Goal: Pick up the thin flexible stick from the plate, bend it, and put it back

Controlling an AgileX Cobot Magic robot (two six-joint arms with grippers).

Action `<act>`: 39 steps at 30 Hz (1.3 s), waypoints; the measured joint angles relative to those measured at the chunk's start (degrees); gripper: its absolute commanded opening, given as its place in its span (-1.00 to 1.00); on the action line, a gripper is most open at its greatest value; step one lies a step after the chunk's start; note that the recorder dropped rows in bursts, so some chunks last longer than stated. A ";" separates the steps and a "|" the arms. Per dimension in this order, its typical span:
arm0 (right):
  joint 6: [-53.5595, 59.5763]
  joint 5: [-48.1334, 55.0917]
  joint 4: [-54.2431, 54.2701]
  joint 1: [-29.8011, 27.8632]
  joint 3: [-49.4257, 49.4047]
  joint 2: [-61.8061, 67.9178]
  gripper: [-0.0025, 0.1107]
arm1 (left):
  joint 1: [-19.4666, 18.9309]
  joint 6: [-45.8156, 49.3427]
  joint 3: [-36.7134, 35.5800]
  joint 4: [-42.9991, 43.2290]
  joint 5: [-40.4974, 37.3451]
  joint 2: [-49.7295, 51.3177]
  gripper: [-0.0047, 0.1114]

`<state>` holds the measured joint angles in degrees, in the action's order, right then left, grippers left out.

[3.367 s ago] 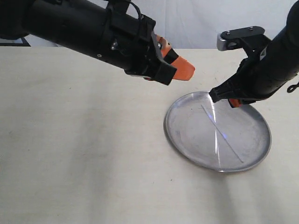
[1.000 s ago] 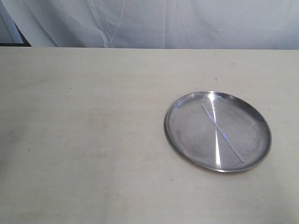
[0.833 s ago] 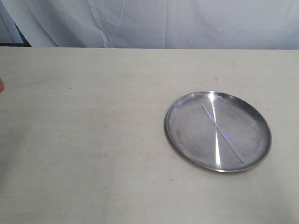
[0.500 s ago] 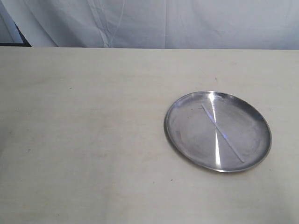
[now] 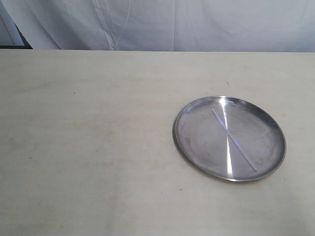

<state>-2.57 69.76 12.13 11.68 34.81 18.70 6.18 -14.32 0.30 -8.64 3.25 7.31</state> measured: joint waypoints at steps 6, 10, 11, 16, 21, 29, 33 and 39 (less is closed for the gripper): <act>0.00 0.00 0.00 0.00 0.00 0.00 -0.96 | -0.03 0.00 0.00 0.42 -1.89 -1.88 -0.92; 0.00 0.00 0.00 0.00 0.00 0.00 -0.96 | -0.14 0.00 0.00 0.42 -1.97 -1.88 -0.92; 0.00 0.00 0.00 0.00 0.00 0.00 -0.96 | -0.14 0.00 0.00 0.42 -2.07 -1.88 -0.92; 0.00 0.00 0.00 0.00 0.00 0.00 -0.96 | -0.14 0.00 0.00 0.56 -2.36 -1.88 -0.92; 0.00 0.00 0.00 0.00 0.00 0.00 -0.96 | -0.14 0.00 0.00 0.56 -2.36 -1.88 -0.92; 0.00 -14.84 -3.01 0.00 0.00 0.00 -0.96 | -0.14 0.00 0.00 0.56 -2.47 -1.88 -0.92; 3.23 -41.64 -3.59 -0.13 -0.12 0.00 -0.96 | -0.14 0.00 0.00 0.56 -2.47 -1.88 -0.92; 9.31 -64.61 -4.07 -6.94 -23.65 -8.08 -0.96 | -0.14 0.00 0.00 0.56 -2.47 -1.88 -0.92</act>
<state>6.74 5.15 8.06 4.75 11.16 10.61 6.04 -14.32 0.30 -8.08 0.78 5.43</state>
